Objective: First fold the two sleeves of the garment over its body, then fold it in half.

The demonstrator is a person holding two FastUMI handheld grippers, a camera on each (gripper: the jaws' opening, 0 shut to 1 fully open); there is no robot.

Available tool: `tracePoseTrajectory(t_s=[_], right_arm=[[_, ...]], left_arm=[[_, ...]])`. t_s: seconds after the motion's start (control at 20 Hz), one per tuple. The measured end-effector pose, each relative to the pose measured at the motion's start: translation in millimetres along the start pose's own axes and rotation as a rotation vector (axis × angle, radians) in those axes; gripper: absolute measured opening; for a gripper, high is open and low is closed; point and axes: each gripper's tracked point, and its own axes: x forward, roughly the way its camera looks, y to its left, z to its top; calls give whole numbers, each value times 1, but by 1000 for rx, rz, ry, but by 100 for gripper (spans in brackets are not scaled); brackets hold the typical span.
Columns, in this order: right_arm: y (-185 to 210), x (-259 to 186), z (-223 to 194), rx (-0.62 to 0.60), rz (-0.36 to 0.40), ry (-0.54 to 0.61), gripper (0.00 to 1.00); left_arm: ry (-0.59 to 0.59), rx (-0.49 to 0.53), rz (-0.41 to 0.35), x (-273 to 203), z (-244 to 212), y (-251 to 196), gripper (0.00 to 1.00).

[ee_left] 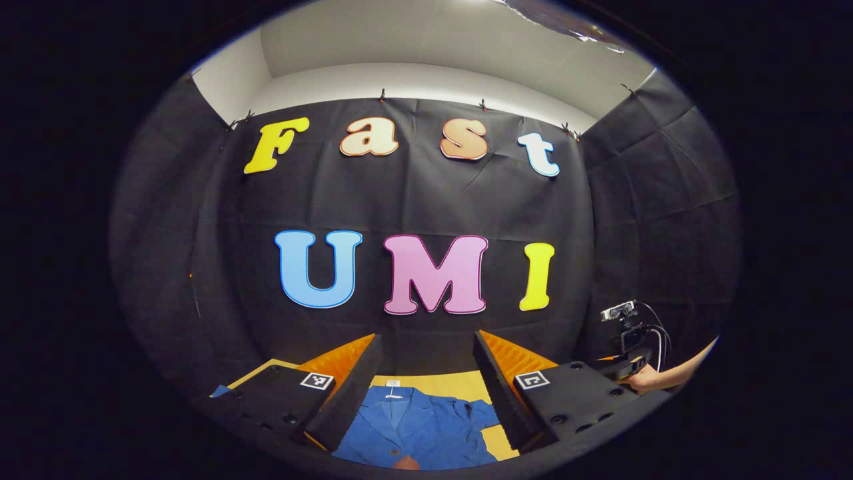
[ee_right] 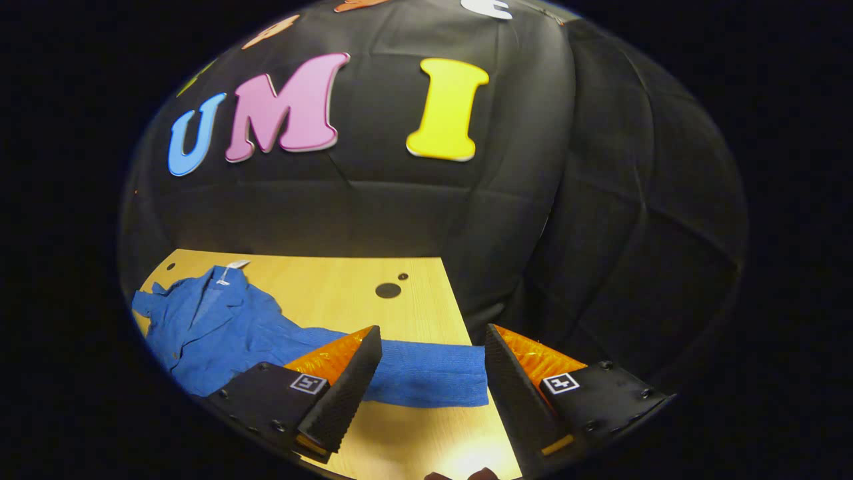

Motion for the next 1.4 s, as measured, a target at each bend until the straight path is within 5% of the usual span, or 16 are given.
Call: tracePoseTrajectory(t_s=[0.25, 0.35, 0.4, 0.45, 0.7, 0.75, 0.8, 0.85, 0.95, 1.15, 1.3, 1.4], right_arm=[[-12, 66, -79, 71, -4, 245, 94], [-10, 75, -103, 59, 2, 314, 100], [-11, 78, -115, 34, -3, 341, 91], [-11, 78, -127, 15, 15, 380, 100], [-12, 81, -120, 57, 11, 330, 98], [-12, 81, -118, 61, 12, 329, 86], [-13, 81, -117, 68, 7, 331, 98], [-13, 81, -118, 81, 6, 334, 87], [-14, 82, -118, 70, 6, 329, 98], [-8, 88, -114, 98, 33, 319, 78], [-4, 88, -115, 209, 41, 331, 20], [-6, 92, -108, 270, 45, 326, 20]], left_arm=[[49, -15, 30, 25, -9, -41, 81], [71, -32, 41, 32, -13, -48, 81], [79, -33, 51, 35, -14, -48, 81], [84, -30, 62, 38, -13, -48, 84], [69, -10, 52, 56, -8, -57, 81], [73, -9, 45, 60, -8, -60, 81], [76, -8, 41, 62, -9, -63, 81], [76, -5, 32, 63, -8, -67, 81], [63, 11, 18, 64, -4, -72, 81], [72, 27, 26, 62, -11, -70, 81], [85, 5, 45, 56, -14, -63, 81], [81, 5, 60, 52, -12, -55, 81]])
